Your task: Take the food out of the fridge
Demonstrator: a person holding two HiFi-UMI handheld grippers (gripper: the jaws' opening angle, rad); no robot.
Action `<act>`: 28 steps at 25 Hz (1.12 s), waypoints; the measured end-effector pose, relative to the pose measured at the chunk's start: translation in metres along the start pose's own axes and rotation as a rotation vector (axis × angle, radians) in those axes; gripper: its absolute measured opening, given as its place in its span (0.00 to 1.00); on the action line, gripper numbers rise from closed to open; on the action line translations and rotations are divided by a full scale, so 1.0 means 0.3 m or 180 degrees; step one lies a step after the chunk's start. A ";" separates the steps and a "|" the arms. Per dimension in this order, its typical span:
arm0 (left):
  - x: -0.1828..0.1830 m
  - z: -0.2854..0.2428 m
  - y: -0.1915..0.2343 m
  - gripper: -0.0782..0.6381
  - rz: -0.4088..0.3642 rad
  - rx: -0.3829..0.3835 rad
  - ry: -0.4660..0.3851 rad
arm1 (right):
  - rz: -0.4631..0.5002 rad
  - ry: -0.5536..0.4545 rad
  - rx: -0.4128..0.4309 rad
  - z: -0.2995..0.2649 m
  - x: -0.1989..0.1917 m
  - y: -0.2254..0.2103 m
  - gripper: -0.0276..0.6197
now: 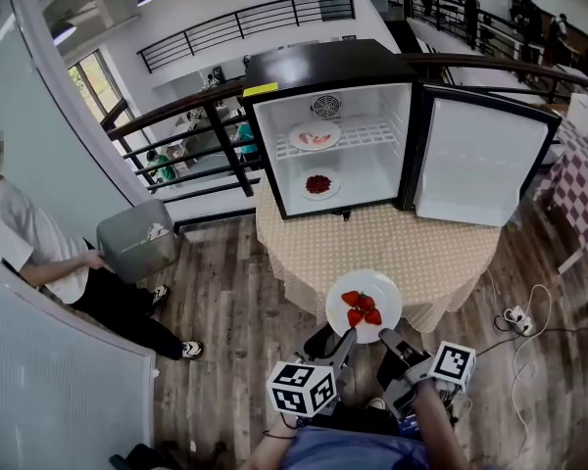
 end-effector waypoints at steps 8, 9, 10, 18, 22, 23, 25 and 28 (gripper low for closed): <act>0.046 0.015 0.092 0.37 0.0035 -0.0081 0.0049 | 0.0017 -0.0035 -0.0017 -0.082 -0.037 0.042 0.08; 0.048 0.014 0.096 0.37 0.0042 -0.0091 0.0053 | 0.0011 -0.0044 -0.0015 -0.085 -0.039 0.045 0.08; 0.050 0.013 0.098 0.37 0.0046 -0.0102 0.0058 | 0.0014 -0.0057 -0.0022 -0.085 -0.039 0.048 0.08; 0.056 -0.008 0.089 0.37 0.0044 -0.0185 0.0093 | 0.0018 -0.0146 -0.0080 -0.069 -0.027 0.049 0.08; 0.055 -0.023 0.087 0.37 0.0045 -0.0211 0.0109 | 0.0046 -0.0172 -0.0096 -0.064 -0.016 0.043 0.08; 0.054 -0.025 0.086 0.37 0.0047 -0.0218 0.0114 | 0.0049 -0.0175 -0.0098 -0.063 -0.015 0.042 0.08; 0.052 -0.028 0.082 0.37 0.0054 -0.0229 0.0120 | 0.0055 -0.0186 -0.0113 -0.057 -0.013 0.041 0.08; 0.052 -0.032 0.071 0.37 0.0061 -0.0244 0.0114 | 0.0068 -0.0205 -0.0142 -0.044 -0.007 0.042 0.08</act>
Point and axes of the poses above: the fingertips, and each gripper's own axes: z backward along the fingers, y to its left, x out of its top, the point moved 8 cm from there along z, backward along the fingers, and after that the axes turned 3 degrees about -x, right-handed, at the moved point
